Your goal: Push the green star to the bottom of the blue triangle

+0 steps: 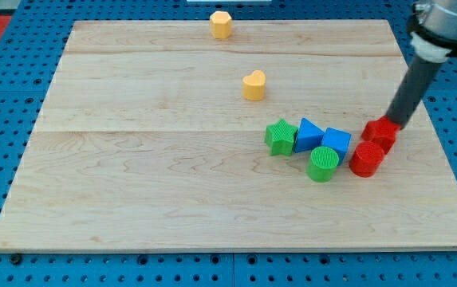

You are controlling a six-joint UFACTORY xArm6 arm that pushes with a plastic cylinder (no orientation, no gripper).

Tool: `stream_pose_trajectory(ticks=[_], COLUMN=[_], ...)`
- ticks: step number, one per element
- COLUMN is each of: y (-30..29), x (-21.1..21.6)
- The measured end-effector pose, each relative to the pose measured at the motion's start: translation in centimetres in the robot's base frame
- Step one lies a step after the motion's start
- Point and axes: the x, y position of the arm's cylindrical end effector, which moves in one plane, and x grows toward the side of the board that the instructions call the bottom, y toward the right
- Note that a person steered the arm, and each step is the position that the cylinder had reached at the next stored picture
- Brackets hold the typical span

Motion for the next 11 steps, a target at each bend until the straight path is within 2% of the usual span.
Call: stream_pose_trajectory(ticks=[1,2,3,4,5,6,7,8,9,10,11], y=[-4.8,-4.2,-8.7,-14.5,-16.6,-13.9,-14.7,-20.7,-17.4,-13.2,-15.0], x=[3.8,1.4,-3.5,-6.0,-0.6,2.0,2.0,2.0,5.4,6.2,5.8])
